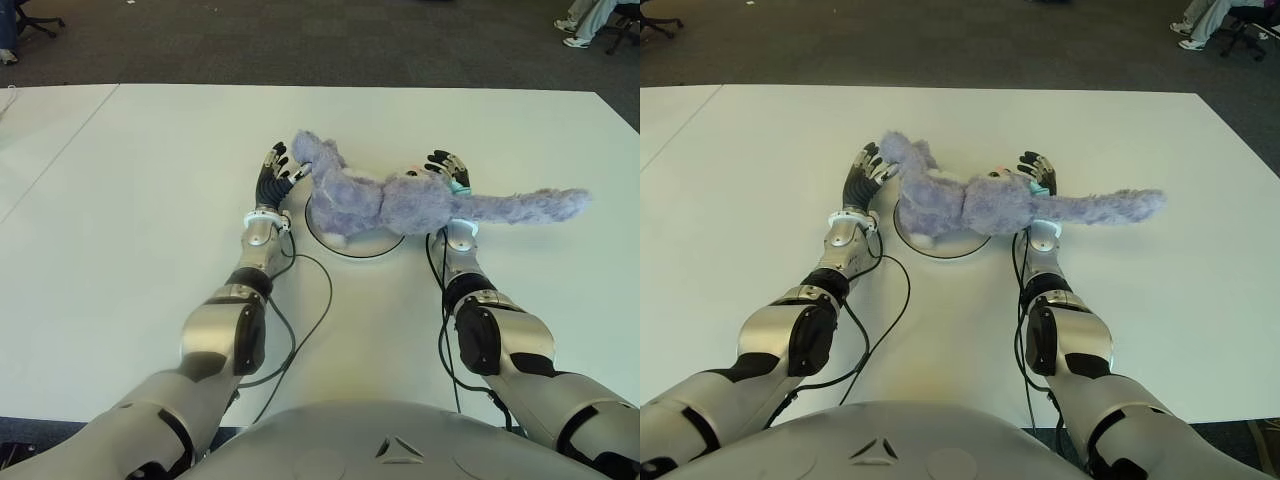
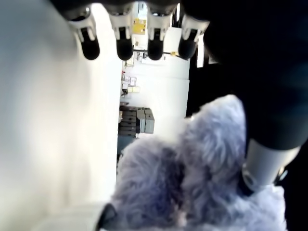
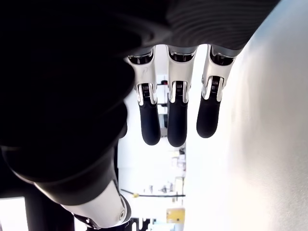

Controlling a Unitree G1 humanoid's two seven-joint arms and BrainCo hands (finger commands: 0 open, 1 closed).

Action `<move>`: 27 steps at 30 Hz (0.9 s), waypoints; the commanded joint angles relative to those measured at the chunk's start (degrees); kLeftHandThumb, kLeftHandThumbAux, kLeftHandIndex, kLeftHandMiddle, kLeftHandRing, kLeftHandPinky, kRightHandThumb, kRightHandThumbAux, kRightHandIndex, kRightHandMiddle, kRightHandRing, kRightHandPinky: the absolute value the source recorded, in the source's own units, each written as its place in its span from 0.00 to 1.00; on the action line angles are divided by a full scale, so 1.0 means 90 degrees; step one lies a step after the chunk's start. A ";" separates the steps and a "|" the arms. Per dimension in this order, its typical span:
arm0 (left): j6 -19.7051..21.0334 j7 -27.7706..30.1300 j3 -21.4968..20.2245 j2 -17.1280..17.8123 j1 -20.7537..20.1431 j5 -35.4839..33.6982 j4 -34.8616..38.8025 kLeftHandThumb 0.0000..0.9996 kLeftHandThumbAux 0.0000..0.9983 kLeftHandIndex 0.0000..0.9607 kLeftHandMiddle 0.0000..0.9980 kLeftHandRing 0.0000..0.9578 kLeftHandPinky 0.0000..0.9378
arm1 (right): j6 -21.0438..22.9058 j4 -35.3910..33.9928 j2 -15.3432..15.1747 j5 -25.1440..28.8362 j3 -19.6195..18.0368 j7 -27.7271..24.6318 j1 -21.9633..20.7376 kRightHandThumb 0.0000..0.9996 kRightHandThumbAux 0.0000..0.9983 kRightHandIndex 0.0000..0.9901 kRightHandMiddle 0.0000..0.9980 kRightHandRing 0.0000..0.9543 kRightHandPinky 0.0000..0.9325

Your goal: Put the doll into the plate.

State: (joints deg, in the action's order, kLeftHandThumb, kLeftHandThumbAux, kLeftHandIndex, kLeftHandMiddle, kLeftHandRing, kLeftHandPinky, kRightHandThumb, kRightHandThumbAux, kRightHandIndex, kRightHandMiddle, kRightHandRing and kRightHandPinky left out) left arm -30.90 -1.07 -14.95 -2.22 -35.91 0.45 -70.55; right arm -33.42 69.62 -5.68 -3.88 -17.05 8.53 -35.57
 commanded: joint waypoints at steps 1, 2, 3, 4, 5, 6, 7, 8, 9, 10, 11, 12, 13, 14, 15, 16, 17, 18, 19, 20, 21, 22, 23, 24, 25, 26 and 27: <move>0.0807 -0.0301 -0.0337 -0.0324 0.1419 -0.0276 -0.0814 0.00 0.71 0.00 0.00 0.00 0.00 | 0.0602 0.0902 0.0579 0.0136 -0.0088 0.0020 0.1521 0.29 0.91 0.25 0.28 0.30 0.33; 0.0765 -0.0305 -0.0372 -0.0335 0.1425 -0.0306 -0.0808 0.00 0.72 0.00 0.00 0.00 0.00 | 0.0596 0.0902 0.0580 0.0142 -0.0094 0.0014 0.1522 0.30 0.91 0.25 0.28 0.30 0.33; 0.0689 -0.0327 -0.0411 -0.0349 0.1437 -0.0338 -0.0801 0.00 0.73 0.00 0.00 0.00 0.00 | 0.0591 0.0902 0.0581 0.0148 -0.0100 0.0006 0.1523 0.30 0.91 0.25 0.28 0.30 0.33; 0.0640 -0.0343 -0.0435 -0.0358 0.1445 -0.0351 -0.0797 0.00 0.76 0.00 0.00 0.00 0.01 | 0.0588 0.0902 0.0582 0.0152 -0.0103 0.0002 0.1524 0.30 0.91 0.25 0.28 0.30 0.32; 0.0609 -0.0353 -0.0453 -0.0363 0.1450 -0.0357 -0.0794 0.00 0.77 0.00 0.00 0.00 0.01 | 0.0586 0.0902 0.0582 0.0154 -0.0105 -0.0001 0.1524 0.30 0.91 0.25 0.28 0.30 0.32; 0.0541 -0.0385 -0.0479 -0.0372 0.1464 -0.0360 -0.0789 0.00 0.77 0.00 0.00 0.00 0.01 | 0.0580 0.0901 0.0582 0.0157 -0.0108 -0.0004 0.1527 0.30 0.91 0.25 0.28 0.30 0.32; 0.0499 -0.0405 -0.0499 -0.0377 0.1473 -0.0356 -0.0786 0.00 0.79 0.00 0.00 0.00 0.02 | 0.0576 0.0901 0.0582 0.0158 -0.0110 -0.0006 0.1530 0.30 0.90 0.25 0.28 0.29 0.32; 0.0448 -0.0428 -0.0524 -0.0383 0.1484 -0.0357 -0.0782 0.00 0.80 0.00 0.00 0.00 0.03 | 0.0570 0.0900 0.0581 0.0160 -0.0112 -0.0007 0.1534 0.30 0.90 0.25 0.28 0.29 0.32; 0.0382 -0.0435 -0.0578 -0.0380 0.1493 -0.0393 -0.0778 0.00 0.81 0.00 0.00 0.00 0.03 | 0.0567 0.0900 0.0581 0.0158 -0.0111 -0.0004 0.1536 0.30 0.90 0.25 0.28 0.29 0.32; 0.0340 -0.0437 -0.0614 -0.0380 0.1501 -0.0418 -0.0775 0.00 0.82 0.00 0.00 0.00 0.04 | 0.0562 0.0899 0.0580 0.0158 -0.0111 -0.0003 0.1541 0.30 0.90 0.25 0.28 0.29 0.32; 0.0297 -0.0414 -0.0670 -0.0374 0.1505 -0.0470 -0.0773 0.00 0.83 0.00 0.00 0.00 0.04 | 0.0558 0.0899 0.0579 0.0155 -0.0110 0.0000 0.1544 0.30 0.90 0.25 0.28 0.29 0.32; 0.0273 -0.0397 -0.0706 -0.0371 0.1507 -0.0502 -0.0772 0.00 0.83 0.00 0.00 0.00 0.04 | 0.0556 0.0899 0.0578 0.0152 -0.0110 0.0002 0.1545 0.30 0.90 0.25 0.28 0.29 0.31; 0.0255 -0.0387 -0.0726 -0.0372 0.1511 -0.0516 -0.0772 0.00 0.84 0.00 0.00 0.00 0.04 | 0.0549 0.0898 0.0577 0.0151 -0.0111 0.0002 0.1550 0.30 0.90 0.25 0.28 0.29 0.31; 0.0207 -0.0324 -0.0810 -0.0361 0.1515 -0.0591 -0.0767 0.00 0.84 0.00 0.00 0.00 0.04 | 0.0551 0.0898 0.0576 0.0148 -0.0109 0.0001 0.1552 0.30 0.90 0.25 0.28 0.29 0.31; 0.0148 -0.0258 -0.0899 -0.0355 0.1519 -0.0670 -0.0760 0.00 0.84 0.00 0.00 0.00 0.04 | 0.0564 0.0899 0.0575 0.0148 -0.0110 -0.0003 0.1551 0.30 0.90 0.25 0.28 0.29 0.31; 0.0102 -0.0210 -0.0964 -0.0353 0.1524 -0.0723 -0.0756 0.00 0.84 0.00 0.00 0.00 0.04 | 0.0570 0.0899 0.0573 0.0148 -0.0110 -0.0007 0.1553 0.30 0.90 0.25 0.28 0.29 0.30; 0.0036 -0.0140 -0.1051 -0.0348 0.1525 -0.0808 -0.0749 0.00 0.84 0.00 0.00 0.00 0.04 | 0.0591 0.0900 0.0571 0.0152 -0.0113 -0.0021 0.1551 0.30 0.90 0.25 0.28 0.29 0.30; -0.0008 -0.0101 -0.1099 -0.0348 0.1527 -0.0856 -0.0745 0.00 0.84 0.00 0.00 0.00 0.04 | 0.0601 0.0901 0.0569 0.0156 -0.0116 -0.0031 0.1553 0.30 0.90 0.24 0.28 0.29 0.30; -0.0044 -0.0069 -0.1147 -0.0333 0.1525 -0.0906 -0.0739 0.00 0.84 0.00 0.00 0.00 0.04 | 0.0606 0.0901 0.0566 0.0158 -0.0119 -0.0041 0.1555 0.30 0.90 0.24 0.27 0.29 0.30; -0.0065 -0.0048 -0.1179 -0.0322 0.1523 -0.0937 -0.0736 0.00 0.84 0.00 0.00 0.00 0.04 | 0.0608 0.0901 0.0564 0.0159 -0.0120 -0.0047 0.1557 0.30 0.90 0.24 0.27 0.29 0.30; -0.0068 -0.0056 -0.1215 -0.0306 0.1520 -0.0968 -0.0730 0.00 0.84 0.00 0.00 0.00 0.04 | 0.0596 0.0900 0.0564 0.0158 -0.0123 -0.0047 0.1559 0.30 0.90 0.24 0.27 0.29 0.30; -0.0068 -0.0061 -0.1241 -0.0296 0.1518 -0.0990 -0.0727 0.00 0.82 0.00 0.00 0.00 0.02 | 0.0588 0.0900 0.0564 0.0158 -0.0124 -0.0047 0.1560 0.31 0.90 0.25 0.27 0.29 0.31; -0.0044 -0.0055 -0.1285 -0.0299 0.1512 -0.1036 -0.0726 0.00 0.82 0.00 0.00 0.00 0.01 | 0.0584 0.0899 0.0564 0.0161 -0.0128 -0.0051 0.1560 0.31 0.90 0.25 0.27 0.29 0.31; -0.0027 -0.0048 -0.1313 -0.0302 0.1508 -0.1071 -0.0726 0.00 0.80 0.00 0.00 0.00 0.01 | 0.0583 0.0899 0.0563 0.0164 -0.0131 -0.0055 0.1559 0.31 0.90 0.25 0.28 0.29 0.31; 0.0016 -0.0020 -0.1365 -0.0319 0.1501 -0.1138 -0.0727 0.00 0.79 0.00 0.00 0.00 0.00 | 0.0587 0.0899 0.0561 0.0166 -0.0133 -0.0060 0.1561 0.32 0.90 0.25 0.28 0.29 0.31; 0.0045 0.0001 -0.1404 -0.0331 0.1495 -0.1182 -0.0728 0.00 0.76 0.00 0.00 0.00 0.00 | 0.0589 0.0899 0.0559 0.0167 -0.0134 -0.0063 0.1562 0.33 0.91 0.25 0.28 0.29 0.30; 0.0091 0.0003 -0.1433 -0.0333 0.1486 -0.1211 -0.0729 0.00 0.76 0.00 0.00 0.00 0.00 | 0.0595 0.0899 0.0557 0.0167 -0.0134 -0.0064 0.1562 0.33 0.91 0.25 0.28 0.29 0.30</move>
State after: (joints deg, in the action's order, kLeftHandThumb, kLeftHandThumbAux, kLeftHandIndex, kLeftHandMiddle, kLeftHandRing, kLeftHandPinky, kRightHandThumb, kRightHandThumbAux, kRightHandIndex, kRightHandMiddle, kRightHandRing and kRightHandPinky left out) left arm -35.45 -1.75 -23.87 -3.81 -35.50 -6.50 -70.04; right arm -33.95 69.62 -5.48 -3.84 -17.35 8.31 -35.44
